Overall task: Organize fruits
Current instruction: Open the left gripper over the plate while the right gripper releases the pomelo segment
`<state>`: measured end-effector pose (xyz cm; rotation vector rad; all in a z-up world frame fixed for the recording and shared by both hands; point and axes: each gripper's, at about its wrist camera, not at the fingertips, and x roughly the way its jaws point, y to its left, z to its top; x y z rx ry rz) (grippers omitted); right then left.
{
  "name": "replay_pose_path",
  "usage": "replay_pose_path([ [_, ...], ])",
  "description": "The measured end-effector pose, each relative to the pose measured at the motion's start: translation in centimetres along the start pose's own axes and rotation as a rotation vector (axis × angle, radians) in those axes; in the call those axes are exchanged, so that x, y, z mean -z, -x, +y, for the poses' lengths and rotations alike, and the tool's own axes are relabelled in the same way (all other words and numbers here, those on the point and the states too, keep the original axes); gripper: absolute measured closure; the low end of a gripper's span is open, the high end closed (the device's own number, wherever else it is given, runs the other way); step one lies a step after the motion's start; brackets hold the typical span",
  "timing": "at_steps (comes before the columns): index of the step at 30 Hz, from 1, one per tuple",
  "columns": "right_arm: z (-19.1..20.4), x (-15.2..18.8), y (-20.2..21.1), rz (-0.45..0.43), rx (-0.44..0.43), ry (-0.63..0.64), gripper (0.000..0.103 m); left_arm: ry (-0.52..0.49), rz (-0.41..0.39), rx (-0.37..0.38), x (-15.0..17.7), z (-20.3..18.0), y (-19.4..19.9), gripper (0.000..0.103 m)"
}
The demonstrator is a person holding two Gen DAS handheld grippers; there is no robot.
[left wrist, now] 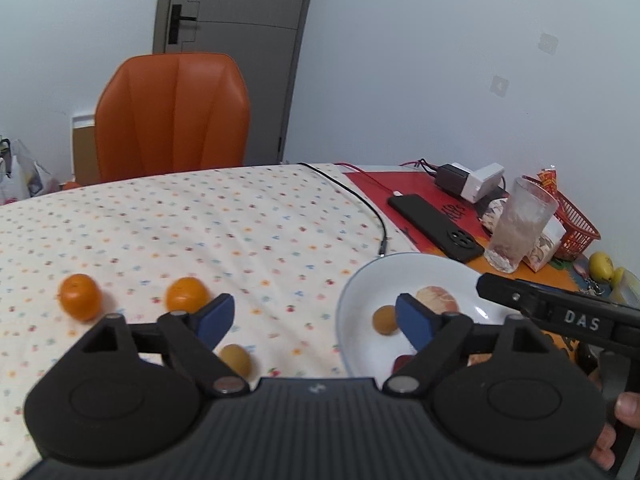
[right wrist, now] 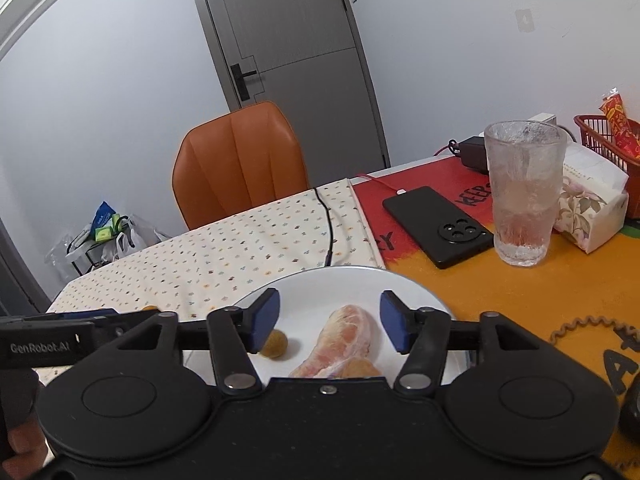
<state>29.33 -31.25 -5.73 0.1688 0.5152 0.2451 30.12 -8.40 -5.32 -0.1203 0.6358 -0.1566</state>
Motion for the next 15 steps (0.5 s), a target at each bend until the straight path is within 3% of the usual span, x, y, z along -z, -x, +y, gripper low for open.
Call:
replay_pose_path([
  [3,0.8,0.2,0.6,0.003,-0.007,0.005,0.037,-0.001,0.002,-0.008,0.3,0.9,1.1,0.013],
  [7,2.2,0.6,1.4,-0.002,-0.018,0.026,0.020,0.004,0.001,-0.016,0.5,2.1,2.4,0.012],
  [15,4.7,1.1,2.3,0.009,-0.069,0.046,0.003,0.014,0.002,-0.029,1.0,4.4,4.6,0.011],
])
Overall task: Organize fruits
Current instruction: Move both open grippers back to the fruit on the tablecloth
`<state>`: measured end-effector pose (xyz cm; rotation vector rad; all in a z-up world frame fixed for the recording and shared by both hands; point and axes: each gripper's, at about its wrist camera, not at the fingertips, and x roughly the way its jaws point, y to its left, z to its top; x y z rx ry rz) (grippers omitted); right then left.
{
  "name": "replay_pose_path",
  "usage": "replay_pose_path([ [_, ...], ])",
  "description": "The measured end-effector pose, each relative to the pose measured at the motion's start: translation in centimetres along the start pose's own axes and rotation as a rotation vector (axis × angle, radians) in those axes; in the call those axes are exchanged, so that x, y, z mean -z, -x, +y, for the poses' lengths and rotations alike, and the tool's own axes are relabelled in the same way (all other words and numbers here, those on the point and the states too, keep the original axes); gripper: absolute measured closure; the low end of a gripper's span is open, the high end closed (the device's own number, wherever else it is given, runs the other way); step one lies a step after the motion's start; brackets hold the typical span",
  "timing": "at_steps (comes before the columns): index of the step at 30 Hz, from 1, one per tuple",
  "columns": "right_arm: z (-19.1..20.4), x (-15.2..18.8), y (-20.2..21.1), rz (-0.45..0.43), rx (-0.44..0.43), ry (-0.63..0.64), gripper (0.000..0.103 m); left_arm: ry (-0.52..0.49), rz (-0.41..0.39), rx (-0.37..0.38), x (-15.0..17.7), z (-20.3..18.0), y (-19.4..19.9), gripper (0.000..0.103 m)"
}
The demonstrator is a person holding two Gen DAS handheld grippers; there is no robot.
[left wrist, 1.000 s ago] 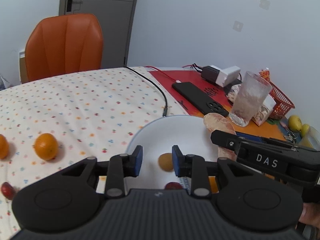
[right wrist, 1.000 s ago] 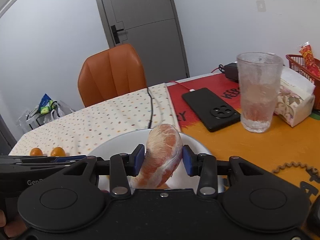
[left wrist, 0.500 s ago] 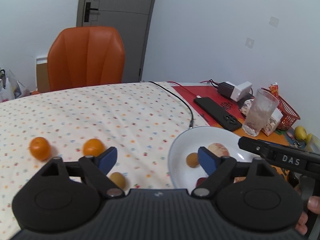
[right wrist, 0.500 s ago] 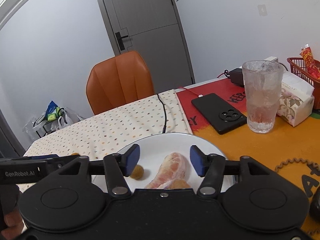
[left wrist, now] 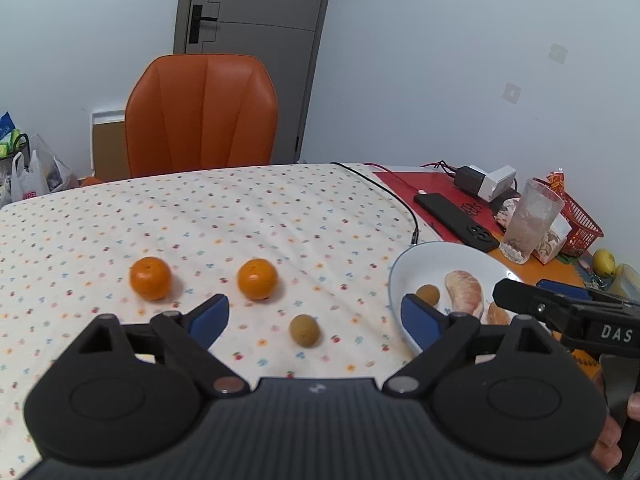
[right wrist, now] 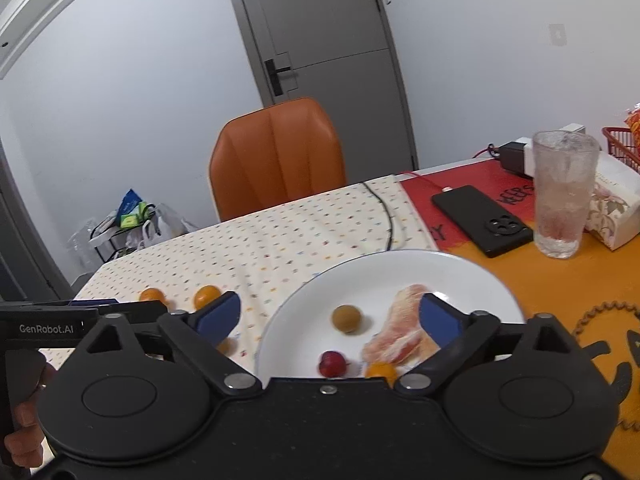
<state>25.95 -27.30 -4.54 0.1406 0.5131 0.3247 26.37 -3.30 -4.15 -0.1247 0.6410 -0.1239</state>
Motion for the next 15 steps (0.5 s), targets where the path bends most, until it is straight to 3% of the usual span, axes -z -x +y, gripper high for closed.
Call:
replay_pose_path([
  [15,4.7,1.4,-0.3,0.018,-0.044,0.016,0.000,0.033,0.033,-0.025,2.0,4.2,1.9,0.007],
])
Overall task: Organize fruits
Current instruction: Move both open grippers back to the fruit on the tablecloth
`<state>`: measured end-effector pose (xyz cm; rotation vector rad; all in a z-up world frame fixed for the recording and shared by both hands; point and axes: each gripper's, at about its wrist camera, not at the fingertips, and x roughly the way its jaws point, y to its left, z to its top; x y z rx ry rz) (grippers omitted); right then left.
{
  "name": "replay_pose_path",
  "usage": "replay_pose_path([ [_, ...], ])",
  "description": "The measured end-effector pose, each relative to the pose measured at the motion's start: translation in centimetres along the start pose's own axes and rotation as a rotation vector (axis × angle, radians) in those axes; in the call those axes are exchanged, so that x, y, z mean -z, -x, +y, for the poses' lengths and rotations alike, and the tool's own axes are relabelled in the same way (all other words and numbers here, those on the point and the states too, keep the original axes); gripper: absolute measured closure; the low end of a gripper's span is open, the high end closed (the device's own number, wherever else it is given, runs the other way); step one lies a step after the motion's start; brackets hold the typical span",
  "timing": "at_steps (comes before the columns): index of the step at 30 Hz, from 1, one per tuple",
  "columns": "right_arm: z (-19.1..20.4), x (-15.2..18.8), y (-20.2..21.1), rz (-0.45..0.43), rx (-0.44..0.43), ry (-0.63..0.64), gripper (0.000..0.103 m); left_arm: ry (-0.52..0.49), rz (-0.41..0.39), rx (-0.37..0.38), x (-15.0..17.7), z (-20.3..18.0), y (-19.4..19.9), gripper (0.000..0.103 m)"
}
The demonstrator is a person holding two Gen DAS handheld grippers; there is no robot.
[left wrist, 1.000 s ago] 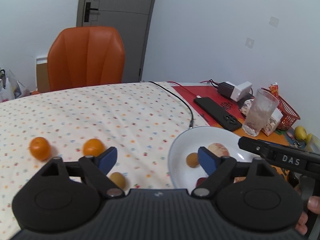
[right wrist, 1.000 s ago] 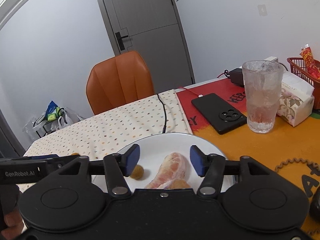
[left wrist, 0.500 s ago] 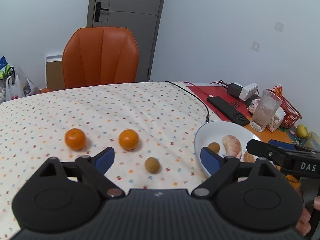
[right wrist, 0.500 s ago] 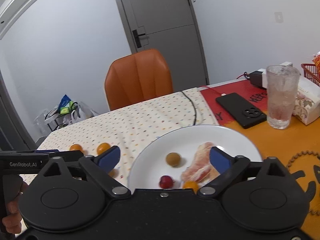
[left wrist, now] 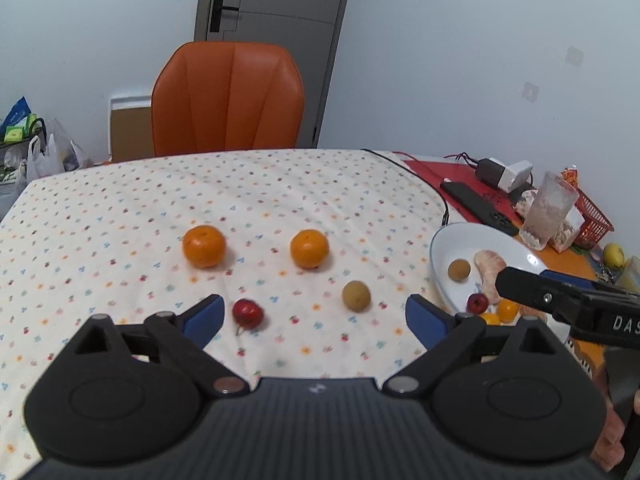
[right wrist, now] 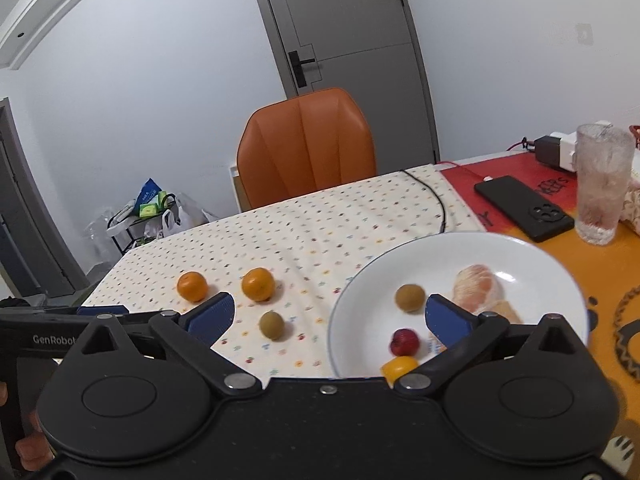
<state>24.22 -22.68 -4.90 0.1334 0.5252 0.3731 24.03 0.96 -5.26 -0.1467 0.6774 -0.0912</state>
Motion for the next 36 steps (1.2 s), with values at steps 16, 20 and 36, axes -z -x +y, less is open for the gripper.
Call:
replay_pose_path([
  [16,3.5,1.2,-1.1,0.026,-0.084,0.049,0.000,0.063,-0.012,-0.021,1.2,3.1,1.1,0.009],
  [20,4.1,1.6,-1.6,0.042,-0.098,0.068,0.001,0.065,-0.009,-0.022,1.5,3.4,0.7,0.010],
  [36,5.1,2.4,-4.7,0.110,-0.126,0.114,0.033,0.120,0.017,-0.035,1.7,4.7,-3.1,0.050],
])
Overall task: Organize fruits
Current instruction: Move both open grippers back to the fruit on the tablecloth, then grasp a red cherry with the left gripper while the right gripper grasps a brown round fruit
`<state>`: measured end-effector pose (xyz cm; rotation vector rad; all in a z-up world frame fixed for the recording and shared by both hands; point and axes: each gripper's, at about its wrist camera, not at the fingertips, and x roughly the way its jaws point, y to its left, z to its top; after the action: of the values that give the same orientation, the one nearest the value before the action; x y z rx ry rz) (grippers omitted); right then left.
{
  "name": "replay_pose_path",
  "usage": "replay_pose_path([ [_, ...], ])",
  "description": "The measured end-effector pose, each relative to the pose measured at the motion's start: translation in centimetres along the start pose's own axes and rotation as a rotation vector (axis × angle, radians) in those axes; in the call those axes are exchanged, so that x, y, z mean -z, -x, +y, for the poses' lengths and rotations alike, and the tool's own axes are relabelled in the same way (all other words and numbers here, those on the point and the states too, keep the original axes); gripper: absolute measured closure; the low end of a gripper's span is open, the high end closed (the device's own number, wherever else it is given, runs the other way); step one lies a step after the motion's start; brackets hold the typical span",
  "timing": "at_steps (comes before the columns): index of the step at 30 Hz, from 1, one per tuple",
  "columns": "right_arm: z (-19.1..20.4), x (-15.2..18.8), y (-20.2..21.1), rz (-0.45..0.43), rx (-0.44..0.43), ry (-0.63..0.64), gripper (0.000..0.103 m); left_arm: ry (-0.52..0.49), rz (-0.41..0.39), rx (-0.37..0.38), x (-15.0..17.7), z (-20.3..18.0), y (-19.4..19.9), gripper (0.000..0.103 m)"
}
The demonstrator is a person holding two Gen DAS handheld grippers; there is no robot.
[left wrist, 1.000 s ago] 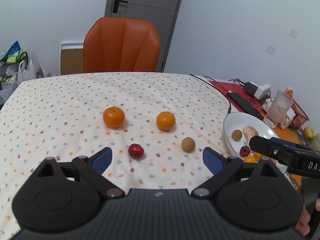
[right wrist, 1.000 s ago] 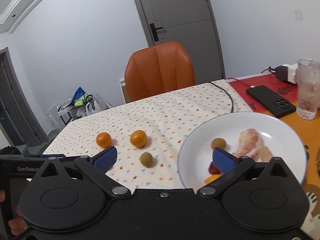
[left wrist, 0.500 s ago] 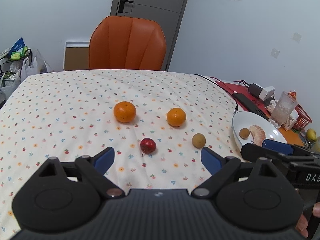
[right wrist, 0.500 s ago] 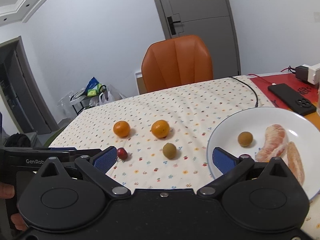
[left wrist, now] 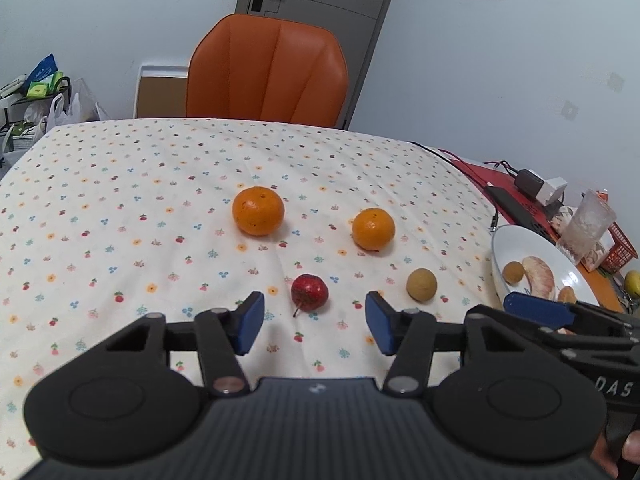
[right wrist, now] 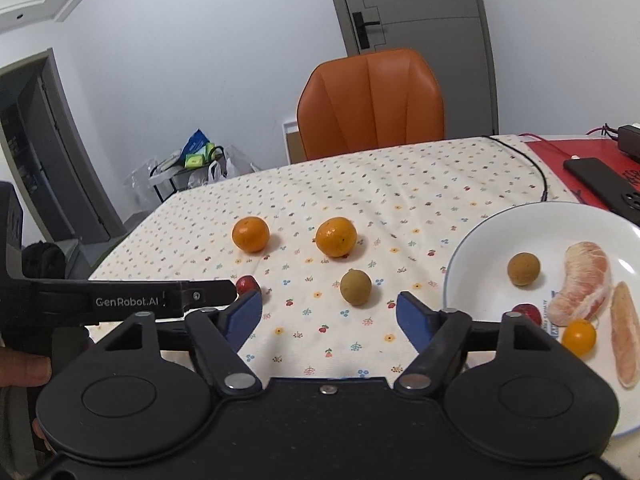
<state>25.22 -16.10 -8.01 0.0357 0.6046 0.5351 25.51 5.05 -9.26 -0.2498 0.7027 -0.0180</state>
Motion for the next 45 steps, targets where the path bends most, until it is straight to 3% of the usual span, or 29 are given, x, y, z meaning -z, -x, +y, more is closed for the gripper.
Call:
replay_pose_path([
  [11,-0.4,-0.1,-3.0,0.043,0.017,0.008,0.048,0.018,0.022,-0.011,-0.4,0.4,-3.2,0.064],
  [18,-0.6,-0.3,-4.2,0.055,0.024,0.017,0.052,0.007,0.017,-0.018,-0.3,0.3,-4.0,0.079],
  [32,0.7,-0.9,-6.1,0.062,0.069,0.094,0.061,0.024,-0.002,-0.007,-0.5,1.1,-2.4,0.080],
  [39,1.3,-1.1,-6.9,0.088,0.124,0.160,0.080,0.036,-0.005,-0.014,-0.5,1.6,-1.5,0.079],
  [45,1.5,-0.8,-6.0,0.080,0.108,0.158,0.081,0.025,-0.016,-0.019,-0.7,1.3,-0.5,0.079],
])
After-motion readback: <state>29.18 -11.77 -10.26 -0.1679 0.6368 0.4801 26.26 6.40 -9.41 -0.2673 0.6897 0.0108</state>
